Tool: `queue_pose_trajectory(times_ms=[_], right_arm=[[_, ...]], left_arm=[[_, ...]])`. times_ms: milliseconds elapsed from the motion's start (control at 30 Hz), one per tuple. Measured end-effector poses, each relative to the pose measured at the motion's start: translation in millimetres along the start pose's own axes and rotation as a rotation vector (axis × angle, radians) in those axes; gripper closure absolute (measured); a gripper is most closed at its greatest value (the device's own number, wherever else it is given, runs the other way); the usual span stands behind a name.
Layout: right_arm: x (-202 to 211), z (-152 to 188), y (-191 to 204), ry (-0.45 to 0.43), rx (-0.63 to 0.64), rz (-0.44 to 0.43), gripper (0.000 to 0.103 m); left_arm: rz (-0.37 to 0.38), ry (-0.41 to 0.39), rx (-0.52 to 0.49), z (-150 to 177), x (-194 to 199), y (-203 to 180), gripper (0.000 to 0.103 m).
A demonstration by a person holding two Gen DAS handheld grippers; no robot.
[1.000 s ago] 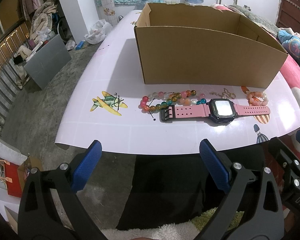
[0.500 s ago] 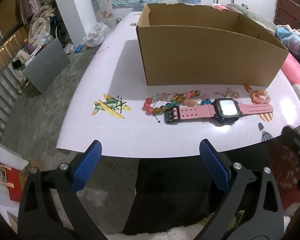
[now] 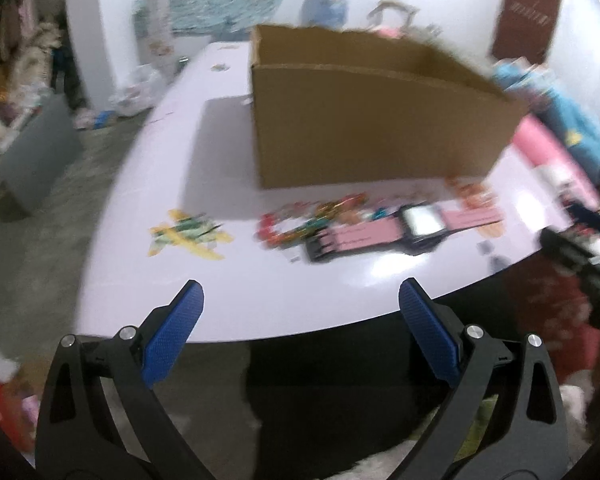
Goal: Organize jewelry
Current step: 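Move both tools forward toward the pink smartwatch beside the box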
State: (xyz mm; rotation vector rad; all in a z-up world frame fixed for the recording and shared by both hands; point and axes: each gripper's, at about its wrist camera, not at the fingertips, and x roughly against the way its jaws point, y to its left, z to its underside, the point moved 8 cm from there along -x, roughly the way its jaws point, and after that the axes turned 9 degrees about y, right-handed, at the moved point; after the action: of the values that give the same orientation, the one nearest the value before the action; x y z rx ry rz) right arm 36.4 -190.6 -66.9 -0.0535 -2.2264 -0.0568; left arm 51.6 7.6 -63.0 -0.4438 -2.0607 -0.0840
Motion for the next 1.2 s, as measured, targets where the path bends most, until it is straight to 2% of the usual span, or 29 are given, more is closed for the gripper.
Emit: queue_pose_trajectory(times_ms=[67, 333, 400, 500, 633, 800, 900, 1067, 1100, 1200], right_arm=[[2.1, -0.3, 2.2, -0.009, 0.013, -0.003, 0.006], [-2.8, -4.0, 19.7, -0.005, 0.108, -0.016, 0.006], [-8.0, -7.5, 24.4, 0.010, 0.131, -0.040, 0.006], [-11.6, -15.1, 30.2, 0.002, 0.173, -0.069, 0.006], [-20.7, -25.6, 43.9, 0.001, 0.255, -0.147, 0.006], [-39.8, -30.4, 66.1, 0.057, 0.356, -0.242, 0.021], [-52.4, -29.2, 77.6, 0.096, 0.423, -0.271, 0.027], [-74.3, -24.2, 84.0, 0.155, 0.512, -0.257, 0.035], [-78.0, -22.6, 83.7, 0.171, 0.523, -0.253, 0.039], [-82.7, -18.9, 86.8, 0.186, 0.559, -0.252, 0.041]], left_arm=[[0.055, -0.015, 0.011, -2.2, 2.4, -1.8, 0.008], [0.138, -0.007, 0.003, -8.8, -3.8, -7.0, 0.008], [0.121, -0.015, -0.007, -7.6, -2.5, -5.2, 0.008], [0.059, -0.019, -0.050, -7.7, -4.5, -1.3, 0.008], [0.010, -0.023, -0.099, -8.2, -5.6, 0.8, 0.009], [-0.045, -0.064, -0.152, -10.7, -0.8, -0.2, 0.010], [-0.057, -0.071, -0.180, -10.6, -1.5, -3.8, 0.020], [-0.024, -0.046, -0.203, -9.9, -8.3, -8.7, 0.038], [-0.019, -0.046, -0.212, -10.3, -9.1, -10.4, 0.039], [-0.018, -0.052, -0.247, -10.7, -11.3, -15.9, 0.041]])
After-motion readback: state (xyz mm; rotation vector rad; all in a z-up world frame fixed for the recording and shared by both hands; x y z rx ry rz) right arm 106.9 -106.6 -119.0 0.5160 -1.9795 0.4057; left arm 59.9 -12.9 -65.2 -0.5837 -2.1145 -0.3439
